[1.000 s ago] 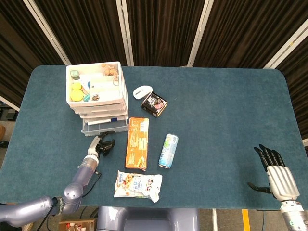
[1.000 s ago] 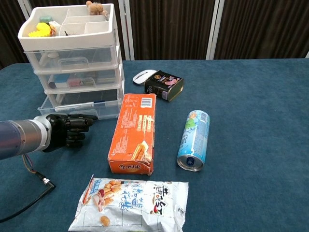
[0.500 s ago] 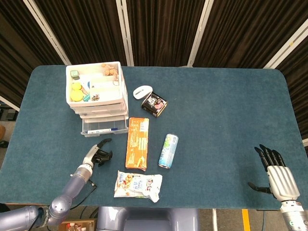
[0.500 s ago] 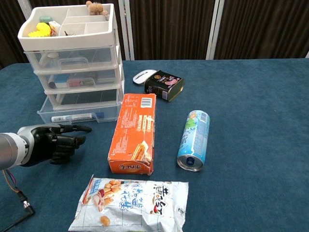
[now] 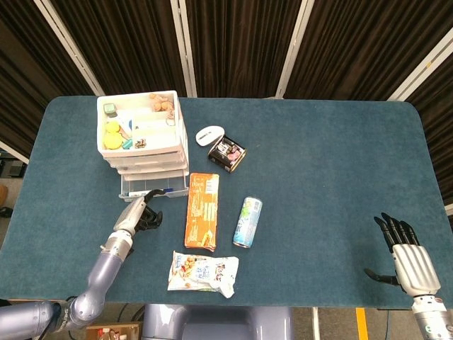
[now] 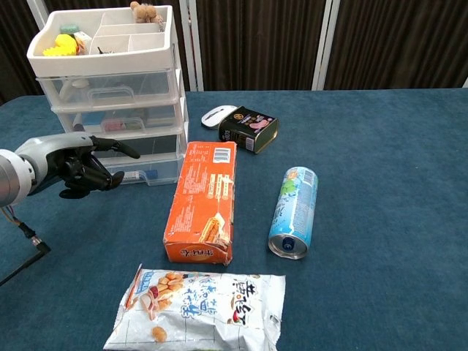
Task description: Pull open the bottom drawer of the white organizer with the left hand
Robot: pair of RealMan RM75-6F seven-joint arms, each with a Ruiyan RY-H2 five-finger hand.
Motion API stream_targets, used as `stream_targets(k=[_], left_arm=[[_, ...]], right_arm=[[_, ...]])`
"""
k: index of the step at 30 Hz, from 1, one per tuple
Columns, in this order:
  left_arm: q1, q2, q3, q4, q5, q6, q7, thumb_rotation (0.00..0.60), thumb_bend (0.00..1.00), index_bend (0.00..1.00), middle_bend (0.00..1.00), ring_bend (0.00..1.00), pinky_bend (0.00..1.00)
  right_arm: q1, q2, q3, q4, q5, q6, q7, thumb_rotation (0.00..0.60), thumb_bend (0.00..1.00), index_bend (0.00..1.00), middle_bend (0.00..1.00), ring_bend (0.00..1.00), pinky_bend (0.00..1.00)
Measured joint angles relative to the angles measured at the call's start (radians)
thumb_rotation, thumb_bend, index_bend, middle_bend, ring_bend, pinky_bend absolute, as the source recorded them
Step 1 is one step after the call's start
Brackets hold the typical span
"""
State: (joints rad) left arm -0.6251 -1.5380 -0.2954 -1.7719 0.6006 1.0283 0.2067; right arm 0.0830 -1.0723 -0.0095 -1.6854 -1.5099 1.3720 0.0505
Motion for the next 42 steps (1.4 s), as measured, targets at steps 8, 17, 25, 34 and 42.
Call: stream_targets(k=[8, 17, 25, 34, 42], left_arm=[[-0.092, -0.007, -0.018, 0.037, -0.189, 0.046, 0.156, 0.600, 0.58, 0.20, 1.00, 0.97, 0.93], [-0.161, -0.042, -0.033, 0.110, -0.334, 0.041, 0.227, 0.600, 0.58, 0.22, 1.00, 0.97, 0.93], [-0.166, -0.032, -0.028, 0.096, -0.372, 0.029, 0.235, 0.600, 0.59, 0.32, 1.00, 0.98, 0.93], [-0.145, 0.019, -0.020, 0.033, -0.373, 0.004, 0.206, 0.600, 0.60, 0.40, 1.00, 0.98, 0.93], [-0.133, 0.059, 0.005, -0.026, -0.365, -0.023, 0.185, 0.600, 0.59, 0.32, 1.00, 0.97, 0.93]], right_arm=[[0.001, 0.002, 0.000, -0.002, 0.000, -0.002, 0.004, 0.600, 0.10, 0.00, 0.00, 0.00, 0.00], [0.000, 0.002, 0.000, -0.001, 0.000, -0.001, 0.003, 0.600, 0.10, 0.00, 0.00, 0.00, 0.00], [-0.001, 0.001, -0.001, -0.001, 0.000, -0.001, 0.004, 0.600, 0.10, 0.00, 0.00, 0.00, 0.00], [-0.001, 0.002, -0.001, -0.006, 0.004, -0.005, 0.002, 0.600, 0.10, 0.00, 0.00, 0.00, 0.00], [-0.002, 0.001, -0.001, -0.006, 0.003, -0.002, 0.002, 0.600, 0.10, 0.00, 0.00, 0.00, 0.00]])
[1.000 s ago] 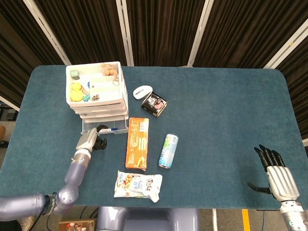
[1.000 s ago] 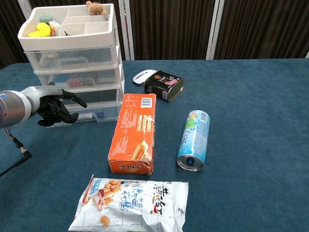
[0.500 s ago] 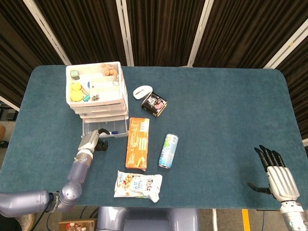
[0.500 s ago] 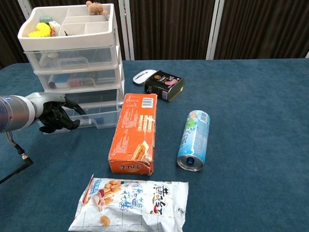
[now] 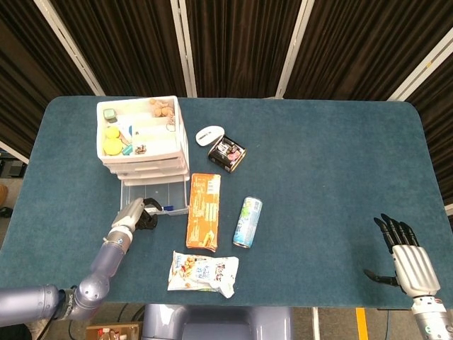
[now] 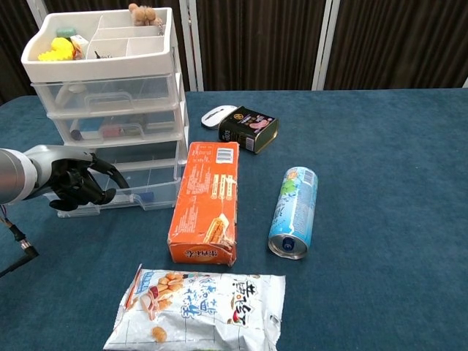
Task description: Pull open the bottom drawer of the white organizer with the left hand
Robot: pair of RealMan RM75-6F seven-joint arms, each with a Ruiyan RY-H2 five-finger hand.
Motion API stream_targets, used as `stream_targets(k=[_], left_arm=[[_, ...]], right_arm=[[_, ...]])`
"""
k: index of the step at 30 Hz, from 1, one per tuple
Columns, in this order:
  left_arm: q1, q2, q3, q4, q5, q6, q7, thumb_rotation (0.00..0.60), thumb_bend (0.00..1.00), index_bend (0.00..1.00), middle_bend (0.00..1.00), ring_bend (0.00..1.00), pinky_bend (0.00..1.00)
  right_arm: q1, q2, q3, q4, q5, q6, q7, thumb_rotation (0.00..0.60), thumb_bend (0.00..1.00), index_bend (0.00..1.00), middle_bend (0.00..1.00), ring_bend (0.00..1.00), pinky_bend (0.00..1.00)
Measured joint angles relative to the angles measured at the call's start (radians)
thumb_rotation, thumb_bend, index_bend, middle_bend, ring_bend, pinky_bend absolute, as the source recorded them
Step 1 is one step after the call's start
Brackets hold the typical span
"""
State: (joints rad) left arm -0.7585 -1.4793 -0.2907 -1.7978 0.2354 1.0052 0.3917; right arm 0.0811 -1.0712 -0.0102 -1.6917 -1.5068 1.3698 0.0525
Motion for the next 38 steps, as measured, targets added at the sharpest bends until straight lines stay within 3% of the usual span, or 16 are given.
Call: stream_targets(k=[4, 6, 8, 13, 17, 19, 23, 30, 33, 38], left_arm=[[0.009, 0.009, 0.013, -0.011, 0.031, 0.001, -0.014, 0.600, 0.39, 0.10, 0.97, 0.91, 0.92], [0.015, 0.010, 0.022, -0.011, 0.062, 0.007, -0.021, 0.600, 0.28, 0.05, 0.91, 0.84, 0.88], [0.023, 0.011, 0.033, -0.008, 0.103, 0.017, -0.028, 0.600, 0.19, 0.03, 0.77, 0.72, 0.77], [0.050, 0.025, 0.071, -0.014, 0.218, 0.052, -0.037, 0.600, 0.14, 0.03, 0.39, 0.36, 0.51], [0.087, 0.057, 0.126, -0.046, 0.354, 0.108, -0.033, 0.600, 0.14, 0.04, 0.16, 0.18, 0.34], [0.110, 0.076, 0.151, -0.063, 0.426, 0.139, -0.036, 0.600, 0.14, 0.03, 0.10, 0.11, 0.27], [0.174, 0.122, 0.216, -0.083, 0.612, 0.219, -0.059, 0.600, 0.14, 0.02, 0.05, 0.03, 0.20], [0.332, 0.234, 0.374, -0.027, 0.973, 0.412, -0.091, 0.600, 0.14, 0.02, 0.03, 0.00, 0.12], [0.417, 0.268, 0.428, 0.043, 1.069, 0.508, -0.109, 0.600, 0.14, 0.02, 0.03, 0.00, 0.12], [0.518, 0.314, 0.461, 0.104, 1.150, 0.616, -0.154, 0.600, 0.14, 0.02, 0.03, 0.00, 0.12]], right_arm=[[0.000, 0.001, 0.000, -0.002, 0.003, -0.002, -0.001, 0.600, 0.10, 0.00, 0.00, 0.00, 0.00], [-0.001, 0.000, 0.000, -0.001, 0.003, -0.002, -0.001, 0.600, 0.10, 0.00, 0.00, 0.00, 0.00], [-0.001, 0.000, -0.001, 0.000, 0.003, -0.002, -0.002, 0.600, 0.10, 0.00, 0.00, 0.00, 0.00], [0.000, 0.002, 0.001, -0.001, 0.005, -0.002, -0.002, 0.600, 0.10, 0.00, 0.00, 0.00, 0.00], [0.000, 0.002, 0.003, 0.003, 0.008, -0.002, -0.003, 0.600, 0.10, 0.00, 0.00, 0.00, 0.00], [0.000, 0.000, 0.004, 0.004, 0.011, -0.002, -0.005, 0.600, 0.10, 0.00, 0.00, 0.00, 0.00], [-0.001, -0.001, 0.006, 0.003, 0.015, -0.001, -0.013, 0.600, 0.10, 0.00, 0.00, 0.00, 0.00], [-0.003, -0.006, 0.013, 0.004, 0.024, 0.006, -0.029, 0.600, 0.10, 0.00, 0.00, 0.00, 0.00], [-0.003, -0.008, 0.017, 0.007, 0.028, 0.009, -0.030, 0.600, 0.10, 0.00, 0.00, 0.00, 0.00], [-0.005, -0.007, 0.019, 0.009, 0.027, 0.015, -0.033, 0.600, 0.10, 0.00, 0.00, 0.00, 0.00]])
